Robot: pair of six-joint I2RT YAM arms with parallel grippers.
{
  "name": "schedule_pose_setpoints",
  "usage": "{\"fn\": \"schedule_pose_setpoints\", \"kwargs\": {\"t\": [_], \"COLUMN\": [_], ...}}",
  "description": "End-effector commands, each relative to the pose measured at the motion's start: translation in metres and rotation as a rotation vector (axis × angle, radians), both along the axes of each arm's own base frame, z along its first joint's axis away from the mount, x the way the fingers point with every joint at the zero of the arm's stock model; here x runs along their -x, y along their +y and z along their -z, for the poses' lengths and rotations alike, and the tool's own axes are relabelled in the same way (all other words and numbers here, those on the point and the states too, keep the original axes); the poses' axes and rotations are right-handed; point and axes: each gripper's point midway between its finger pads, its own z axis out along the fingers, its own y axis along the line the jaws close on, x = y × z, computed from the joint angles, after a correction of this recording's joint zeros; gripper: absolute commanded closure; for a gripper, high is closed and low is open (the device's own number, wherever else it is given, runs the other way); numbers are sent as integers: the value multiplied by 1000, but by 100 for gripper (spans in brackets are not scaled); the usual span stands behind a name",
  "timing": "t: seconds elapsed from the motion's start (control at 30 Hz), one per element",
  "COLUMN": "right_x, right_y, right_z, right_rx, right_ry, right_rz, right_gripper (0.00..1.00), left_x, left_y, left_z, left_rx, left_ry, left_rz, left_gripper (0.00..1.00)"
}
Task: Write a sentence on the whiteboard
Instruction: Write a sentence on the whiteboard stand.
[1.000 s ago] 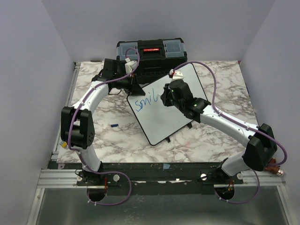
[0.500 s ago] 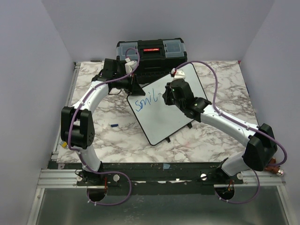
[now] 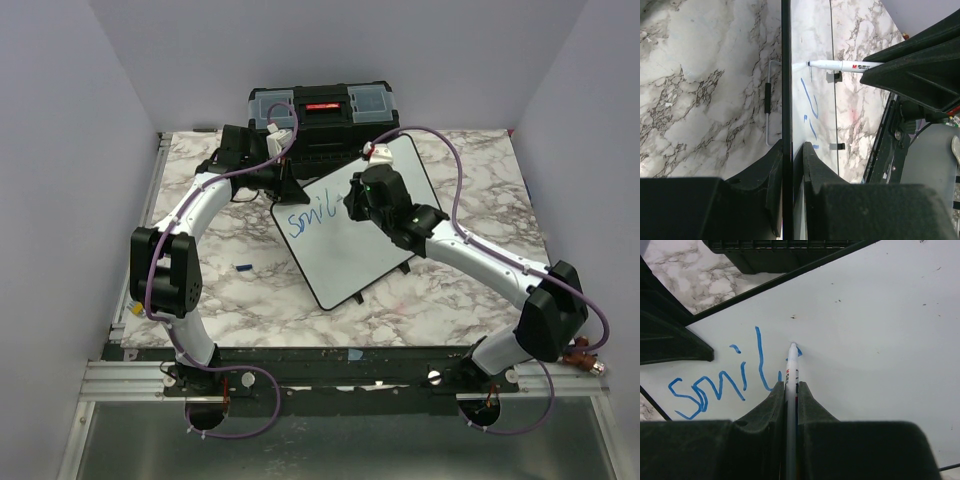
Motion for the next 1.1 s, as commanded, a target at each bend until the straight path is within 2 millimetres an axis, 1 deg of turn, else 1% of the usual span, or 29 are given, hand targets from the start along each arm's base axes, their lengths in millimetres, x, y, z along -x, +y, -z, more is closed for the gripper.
{"fn": "schedule_pose_setpoints", "kwargs": {"t": [0.0,0.23,0.4,0.47,0.6,0.73,0.9,1.07], "right_x": [-7,1,10,13,20,25,27,25], "right_y": [13,16,13,11,7,1,-7,-18], "right_z": [-6,1,4,9,23,30,34,33], "right_rx": [-31,-47,-56,-54,-40,-29,-11,23], "right_ry": [-6,18,31,43,73,87,95,87], "right_rz": [-29,-65,-79,-81,-80,-68,-44,2], "right_gripper": [99,99,99,99,99,99,99,99], "left_x": [-23,-23,-23,-23,-23,-22,-22,-21], "left_y": [0,0,0,0,0,-1,0,-1], "left_z": [-9,-9,-10,-11,-11,-11,-12,-11], "left_rx": [-33,-33,-31,-31,-29,-28,-27,-27], "left_ry": [-177,-178,-179,-180,-179,-179,-181,-180], "left_rz": [4,4,5,4,4,6,5,5], "left_gripper": [100,100,100,100,100,100,100,100]}}
